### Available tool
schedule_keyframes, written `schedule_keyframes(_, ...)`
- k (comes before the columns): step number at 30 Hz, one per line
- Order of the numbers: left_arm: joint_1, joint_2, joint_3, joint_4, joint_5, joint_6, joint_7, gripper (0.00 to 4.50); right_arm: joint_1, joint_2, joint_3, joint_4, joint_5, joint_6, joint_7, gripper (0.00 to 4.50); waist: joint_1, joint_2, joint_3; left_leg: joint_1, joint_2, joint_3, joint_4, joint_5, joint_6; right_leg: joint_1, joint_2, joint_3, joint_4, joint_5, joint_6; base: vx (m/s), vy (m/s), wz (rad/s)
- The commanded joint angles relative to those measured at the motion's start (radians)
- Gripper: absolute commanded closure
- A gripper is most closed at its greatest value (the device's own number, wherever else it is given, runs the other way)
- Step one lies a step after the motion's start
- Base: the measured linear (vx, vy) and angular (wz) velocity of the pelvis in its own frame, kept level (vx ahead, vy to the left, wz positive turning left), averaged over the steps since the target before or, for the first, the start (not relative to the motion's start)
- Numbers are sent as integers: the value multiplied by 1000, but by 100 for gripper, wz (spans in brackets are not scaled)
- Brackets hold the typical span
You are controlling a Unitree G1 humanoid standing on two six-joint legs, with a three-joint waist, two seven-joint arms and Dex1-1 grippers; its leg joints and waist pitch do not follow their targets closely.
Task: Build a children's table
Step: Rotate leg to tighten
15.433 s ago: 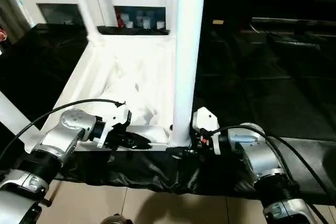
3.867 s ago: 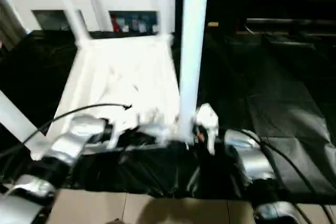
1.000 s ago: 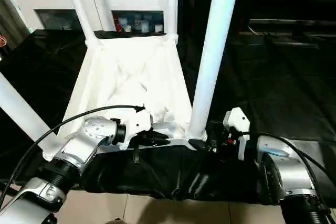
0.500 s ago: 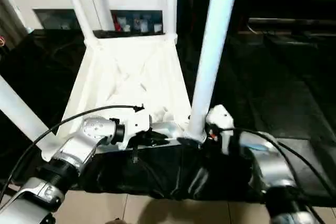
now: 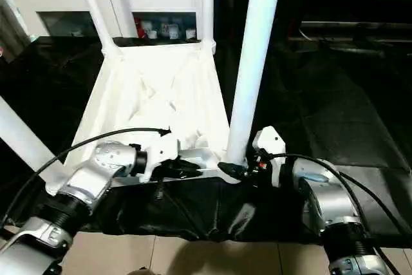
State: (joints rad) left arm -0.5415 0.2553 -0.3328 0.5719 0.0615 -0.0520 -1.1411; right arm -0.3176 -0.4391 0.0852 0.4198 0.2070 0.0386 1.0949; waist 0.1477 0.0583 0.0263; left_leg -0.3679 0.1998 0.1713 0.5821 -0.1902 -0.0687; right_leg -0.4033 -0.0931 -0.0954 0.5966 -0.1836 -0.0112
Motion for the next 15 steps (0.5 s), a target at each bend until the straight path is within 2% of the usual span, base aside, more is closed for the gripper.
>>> schedule_keyframes(1,12,31,-13,-3,12,8,-16,450,-22,6,-3,17,14,-3,3,185,4,-18,-57,-1,33,-6,-57,-129,95,60,-60,44,-57,-116,-212,0,0,0)
schedule_keyframes(3,13,40,-12,-7,10,10,-21,450,-29,13,4,24,11,-7,7,190,2,-19,-57,-3,31,-6,-57,-129,98,61,-60,43,-56,-113,-218,0,0,0)
schedule_keyframes(9,14,68,2,-17,2,25,-24,450,-43,42,21,46,2,-14,7,198,0,-22,-53,0,33,-5,-60,-153,83,57,-62,44,-61,-182,-203,0,0,0)
schedule_keyframes(10,11,75,12,-14,1,30,-15,450,-49,54,26,62,-5,-22,-1,198,-1,-20,-52,-1,33,-5,-62,-157,79,57,-62,44,-63,-198,-200,0,0,0)
schedule_keyframes(12,4,85,35,-9,-3,42,15,450,-67,84,31,106,-26,-45,-43,198,-3,-25,-51,-1,34,-6,-63,-164,68,54,-64,45,-62,-215,-199,0,0,0)
schedule_keyframes(14,-3,87,52,-4,-3,52,46,450,-91,116,34,153,-55,-62,-111,198,-8,-21,-49,0,33,-7,-67,-180,55,53,-64,45,-66,-244,-195,0,0,0)
schedule_keyframes(15,-4,86,55,-3,-4,55,52,450,-95,123,35,162,-62,-66,-127,198,-10,-23,-48,0,33,-7,-69,-187,49,54,-64,45,-67,-255,-191,0,0,0)
